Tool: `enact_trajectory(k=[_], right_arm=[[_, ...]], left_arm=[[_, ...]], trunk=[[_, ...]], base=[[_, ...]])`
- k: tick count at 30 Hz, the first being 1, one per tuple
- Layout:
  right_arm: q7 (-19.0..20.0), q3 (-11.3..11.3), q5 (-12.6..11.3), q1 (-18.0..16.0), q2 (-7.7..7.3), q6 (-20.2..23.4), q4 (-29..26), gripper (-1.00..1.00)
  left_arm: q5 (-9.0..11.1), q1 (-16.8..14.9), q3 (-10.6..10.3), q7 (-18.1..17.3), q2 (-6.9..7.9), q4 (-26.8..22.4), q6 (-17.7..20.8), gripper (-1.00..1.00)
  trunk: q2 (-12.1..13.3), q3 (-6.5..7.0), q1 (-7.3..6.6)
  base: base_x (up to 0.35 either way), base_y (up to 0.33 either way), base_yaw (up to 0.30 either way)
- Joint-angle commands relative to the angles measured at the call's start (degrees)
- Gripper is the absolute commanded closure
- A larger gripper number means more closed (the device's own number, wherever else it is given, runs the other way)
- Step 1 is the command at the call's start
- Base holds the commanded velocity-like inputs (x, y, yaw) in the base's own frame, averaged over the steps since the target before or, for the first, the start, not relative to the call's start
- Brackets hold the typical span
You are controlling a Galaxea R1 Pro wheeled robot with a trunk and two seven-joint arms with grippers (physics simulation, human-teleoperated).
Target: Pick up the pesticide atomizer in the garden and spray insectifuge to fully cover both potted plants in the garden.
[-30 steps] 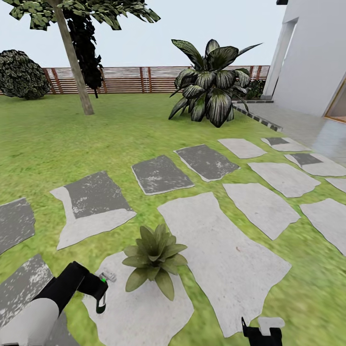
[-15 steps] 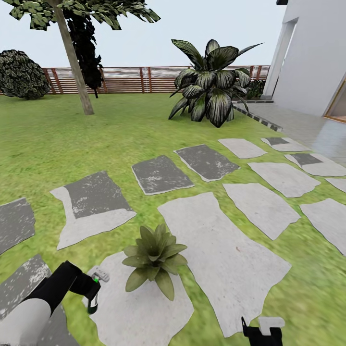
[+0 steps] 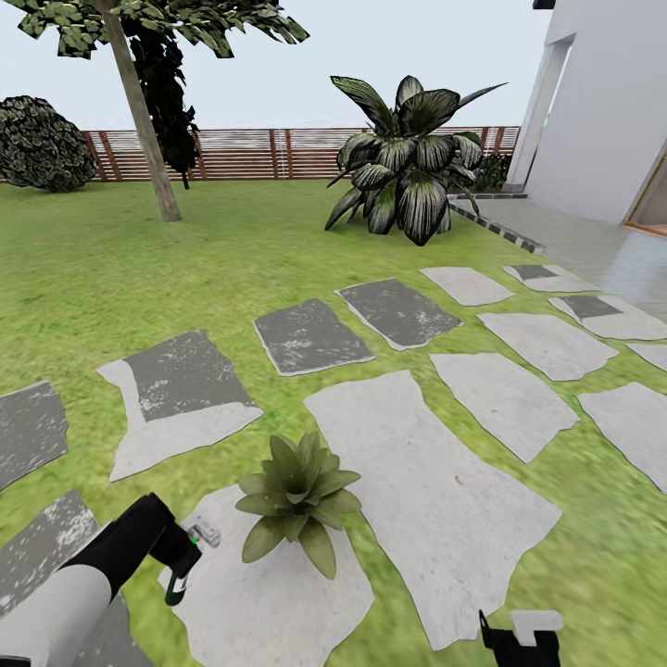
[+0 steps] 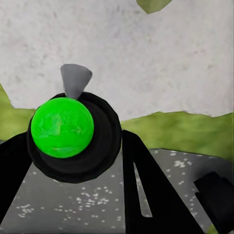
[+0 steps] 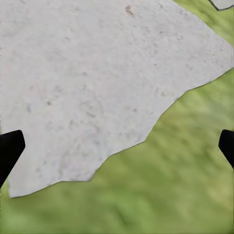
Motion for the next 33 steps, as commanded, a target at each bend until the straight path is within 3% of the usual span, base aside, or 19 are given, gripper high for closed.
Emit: enact_trajectory(k=[1, 13, 24, 33], right_arm=[[-0.3, -0.2, 0.6, 0.0, 0.03, -0.2, 0.1, -1.00], [-0.3, -0.2, 0.7, -0.1, 0.21, -0.1, 0.2, -1.00], [-0.3, -0.2, 0.7, 0.0, 0.30, -0.1, 0.3, -1.00], [-0.3, -0.1, 0.7, 0.0, 0.39, -0.1, 0.3, -1.00]], left_arm=[[-0.4, 0.0, -0.2, -0.4, 0.01, -0.1, 0.1, 1.00], [-0.5, 0.5, -0.2, 0.0, 0.04, 0.3, 0.0, 1.00], [-0.8, 5.4, -0.2, 0.7, 0.31, 0.5, -0.7, 1.00], [-0.7, 4.2, -0.4, 1.0, -0.38, -1.6, 0.2, 1.00]], trunk=[[0.0, -0.05, -0.01], [0.0, -0.05, -0.01], [0.0, -0.05, -0.01], [0.0, -0.05, -0.01]], base=[[0.000, 0.000, 0.000], [0.216, 0.082, 0.000], [0.008, 0.002, 0.000], [0.000, 0.000, 0.000]])
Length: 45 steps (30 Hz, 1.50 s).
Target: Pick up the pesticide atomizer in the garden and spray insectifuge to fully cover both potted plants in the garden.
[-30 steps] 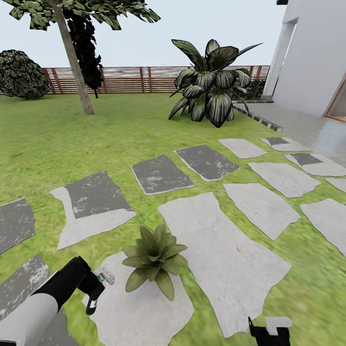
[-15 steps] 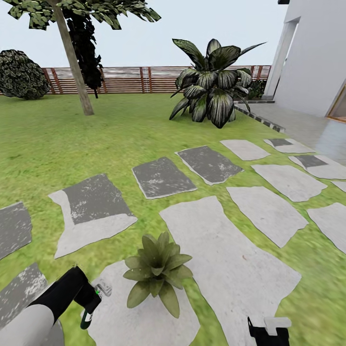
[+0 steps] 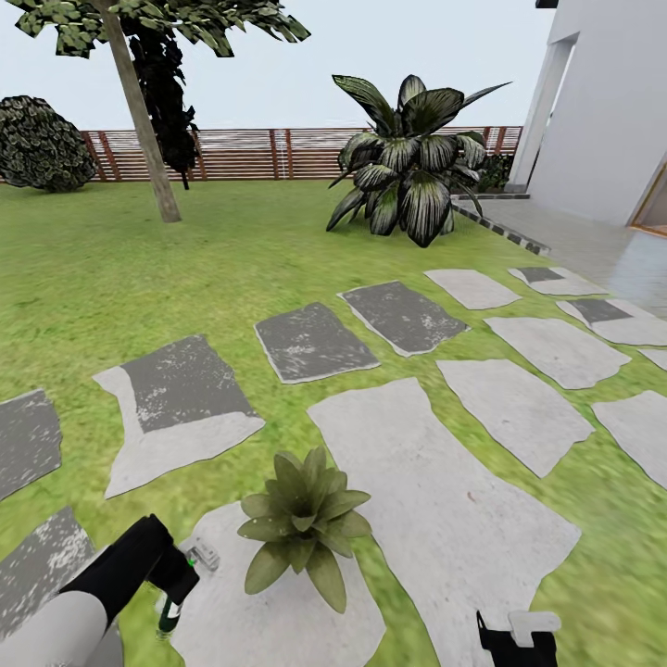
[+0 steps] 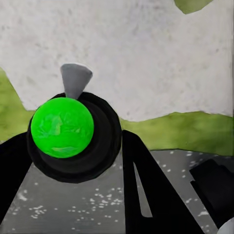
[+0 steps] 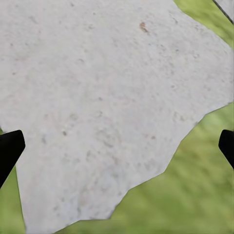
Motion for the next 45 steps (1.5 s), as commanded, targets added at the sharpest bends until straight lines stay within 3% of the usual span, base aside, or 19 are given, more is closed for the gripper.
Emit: enact_trajectory(k=[1, 6, 11, 14, 16, 17, 20, 22, 25, 29, 31, 33, 35, 38, 40, 41, 42, 45], right_arm=[[-0.3, -0.2, 0.6, -0.1, 0.00, -0.2, 0.1, -1.00], [-0.3, -0.2, 0.6, -0.1, 0.00, -0.2, 0.1, -1.00], [-0.3, -0.2, 0.6, -0.1, 0.00, -0.2, 0.1, -1.00], [-0.3, -0.2, 0.7, -0.1, 0.00, -0.2, 0.1, -1.00], [-0.3, -0.2, 0.7, -0.1, 0.00, -0.2, 0.1, -1.00], [-0.3, -0.2, 0.7, -0.1, 0.00, -0.2, 0.1, -1.00], [-0.3, -0.2, 0.7, -0.1, 0.00, -0.2, 0.1, -1.00], [-0.2, -0.2, 0.7, -0.1, 0.00, -0.2, 0.1, -1.00], [-0.2, -0.2, 0.7, -0.1, 0.00, -0.2, 0.1, -1.00], [-0.2, -0.2, 0.7, -0.1, 0.00, -0.2, 0.1, -1.00], [-0.2, -0.2, 0.7, -0.1, 0.00, -0.2, 0.1, -1.00], [-0.2, -0.2, 0.7, -0.1, 0.00, -0.2, 0.1, -1.00], [-0.2, -0.2, 0.7, -0.1, 0.00, -0.2, 0.1, -1.00], [-0.2, -0.2, 0.7, 0.0, 0.15, -0.2, 0.1, -1.00], [-0.2, -0.2, 0.7, -0.1, 0.15, -0.2, 0.1, -1.00], [-0.3, -0.2, 0.7, -0.1, 0.14, -0.2, 0.1, -1.00], [-0.3, -0.2, 0.7, -0.1, 0.16, -0.2, 0.1, -1.00], [-0.2, -0.2, 0.7, -0.1, 0.16, -0.2, 0.1, -1.00]], left_arm=[[-0.6, -0.3, -0.2, -0.4, -0.01, -0.9, 0.2, 1.00], [-0.3, -0.7, -0.1, -0.6, 0.65, -4.4, 0.2, 1.00], [-0.5, -0.5, -0.7, -0.8, 0.68, -4.0, 0.1, 1.00], [-1.0, -1.1, -2.2, -2.8, 0.44, -4.5, 1.3, 1.00], [-3.6, -2.7, -4.9, -6.9, 0.24, -4.7, 4.4, 1.00], [-5.9, -4.0, -6.4, -10.3, 0.11, -4.8, 5.6, 1.00], [-11.3, -5.4, -8.0, -18.7, 0.17, -4.8, 6.5, 1.00], [-13.5, -5.5, -7.8, -20.7, 0.50, -4.9, 6.5, 1.00], [-13.9, -5.5, -7.2, -21.1, 0.46, -4.9, 6.6, 1.00], [-13.8, -5.8, -5.2, -19.3, 0.10, -5.1, 6.8, 1.00], [-13.6, -5.9, -1.9, -16.6, -0.06, -6.5, 6.9, 1.00], [-13.7, -5.7, -0.3, -15.2, -0.14, -7.0, 6.9, 1.00], [-14.0, -5.4, 0.2, -14.4, -0.19, -7.2, 6.9, 1.00], [-13.4, -5.2, 0.4, -9.5, -0.81, -5.7, 6.8, 1.00], [-12.6, -5.1, 0.5, -6.5, -1.67, -4.3, 6.8, 1.00], [-11.8, -5.1, 0.5, -3.0, -3.11, -2.9, 6.7, 1.00], [-11.6, -5.1, 0.5, -1.4, -3.45, -2.7, 6.7, 1.00], [-10.7, -5.1, 0.6, 0.8, -3.43, -2.5, 6.7, 1.00]], trunk=[[0.0, -0.05, -0.01], [0.0, -0.05, -0.01], [0.0, -0.05, -0.01], [0.0, -0.05, -0.01], [0.0, -0.05, -0.01], [0.0, -0.05, -0.01], [0.0, -0.05, -0.01], [0.0, -0.05, -0.01], [0.0, -0.05, -0.01], [0.0, -0.05, -0.01], [0.0, -0.05, -0.01], [0.0, -0.05, -0.01], [0.0, -0.05, -0.01], [0.0, -0.05, -0.01], [0.0, -0.05, -0.01], [0.0, -0.05, -0.01], [0.0, -0.05, -0.01], [0.0, -0.05, -0.01]], base=[[0.000, 0.000, 0.000], [0.000, 0.000, 0.000], [0.000, 0.000, 0.000], [0.000, 0.000, 0.000], [0.000, 0.000, 0.000], [0.000, 0.000, 0.000], [0.000, 0.000, 0.000], [0.000, 0.000, 0.000], [0.000, 0.000, 0.000], [0.000, 0.000, 0.000], [0.000, 0.000, 0.000], [0.000, 0.000, 0.000], [0.000, 0.000, 0.000], [0.000, 0.000, 0.000], [0.000, 0.000, 0.000], [0.000, 0.000, 0.000], [0.000, 0.000, 0.000], [0.000, 0.000, 0.000]])
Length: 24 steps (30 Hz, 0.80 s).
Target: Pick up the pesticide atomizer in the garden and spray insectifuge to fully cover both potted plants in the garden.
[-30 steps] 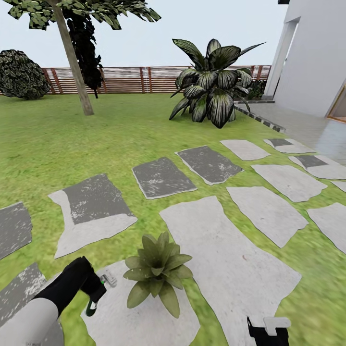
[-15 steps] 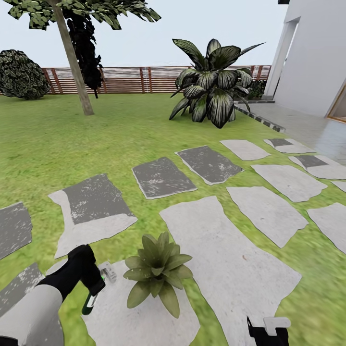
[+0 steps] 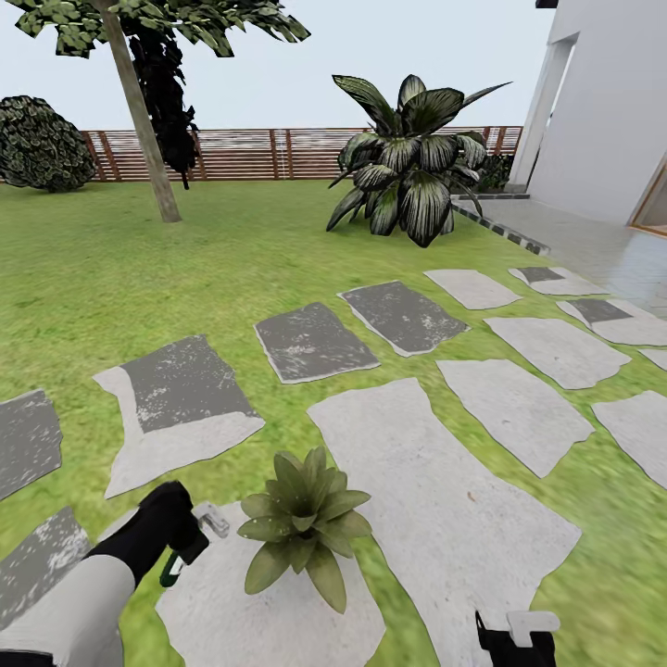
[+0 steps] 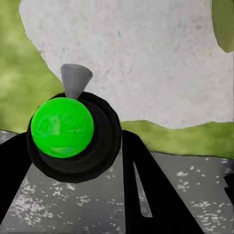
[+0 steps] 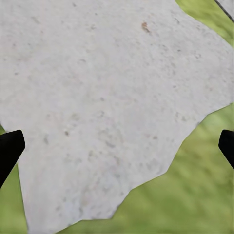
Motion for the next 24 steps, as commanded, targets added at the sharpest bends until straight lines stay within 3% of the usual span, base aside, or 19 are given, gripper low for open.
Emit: enact_trajectory(k=[1, 6, 8, 11, 13, 16, 24], right_arm=[[-0.3, -0.2, 0.6, -0.1, 0.01, -0.2, 0.1, -1.00], [-0.3, -0.2, 0.6, -0.1, 0.02, -0.2, 0.1, -1.00], [-0.3, -0.2, 0.6, -0.1, -0.01, -0.2, 0.1, -1.00], [-0.3, -0.2, 0.6, -0.1, 0.09, -0.2, 0.1, -1.00], [-0.3, -0.2, 0.6, -0.1, 0.10, -0.2, 0.1, -1.00], [-0.3, -0.2, 0.7, 0.0, 0.11, -0.2, 0.1, -1.00], [-0.2, -0.2, 0.7, -0.1, 0.02, -0.2, 0.1, -1.00]], left_arm=[[-0.2, 0.1, -0.1, -0.2, 0.37, 0.3, 0.0, 1.00], [0.7, 0.8, 0.5, 0.1, -0.05, 4.1, -0.1, 1.00], [7.1, 1.0, 1.9, 2.4, -0.09, 5.3, -0.5, 1.00], [8.7, 1.0, 2.1, 8.6, -0.20, 5.7, -0.5, 1.00], [10.2, 1.4, 2.1, 9.4, -0.18, 5.8, -0.6, 1.00], [14.0, 2.2, 2.1, 10.1, -0.23, 5.6, -0.8, 1.00], [15.4, 2.4, 2.1, 10.3, -0.54, 5.5, -0.7, 1.00]], trunk=[[0.0, -0.05, -0.01], [0.0, -0.05, -0.01], [0.0, -0.05, -0.01], [0.0, -0.05, -0.01], [0.0, -0.05, -0.01], [0.0, -0.05, -0.01], [0.0, -0.05, -0.01]], base=[[0.000, 0.000, 0.000], [0.000, 0.000, 0.000], [0.000, 0.000, 0.000], [0.000, 0.000, 0.000], [0.000, 0.000, 0.000], [0.000, 0.000, 0.000], [-0.021, -0.013, 0.000]])
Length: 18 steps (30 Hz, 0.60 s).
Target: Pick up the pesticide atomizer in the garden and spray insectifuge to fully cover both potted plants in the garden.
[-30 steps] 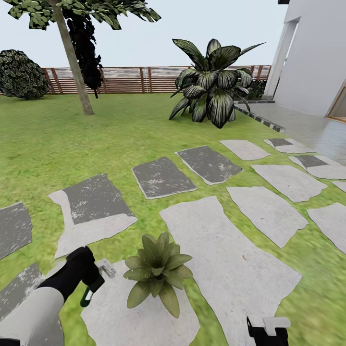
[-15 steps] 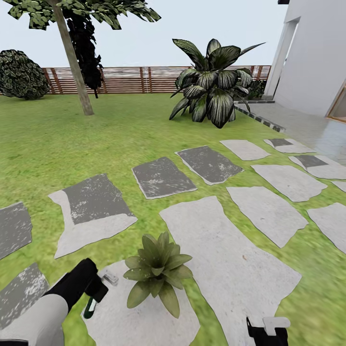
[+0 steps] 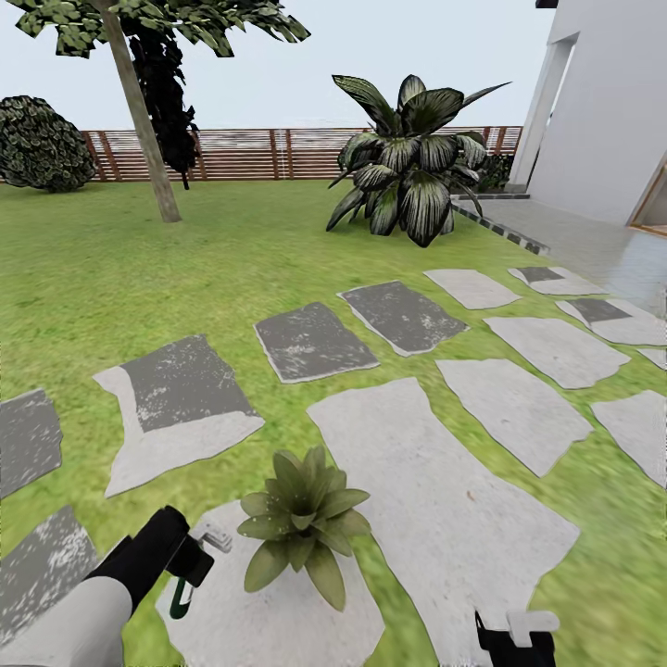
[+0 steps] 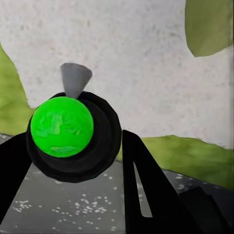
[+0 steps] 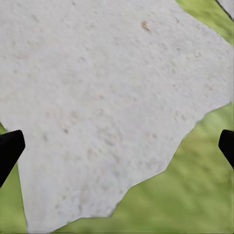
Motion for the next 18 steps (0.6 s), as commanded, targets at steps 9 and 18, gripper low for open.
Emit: enact_trajectory(k=[9, 18], right_arm=[[-0.3, -0.2, 0.6, -0.1, 0.07, -0.2, 0.1, -1.00], [-0.4, -0.2, 0.6, -0.1, 0.09, -0.2, 0.1, -1.00]], left_arm=[[-0.8, 0.0, 0.1, -0.5, 0.66, 0.0, 0.1, 1.00], [-1.0, 0.0, 1.0, -0.2, 0.30, 0.1, 0.0, 1.00]], trunk=[[0.0, -0.05, -0.02], [0.0, -0.05, -0.02]], base=[[-0.220, -0.158, 0.184], [0.036, -0.068, 0.276]])
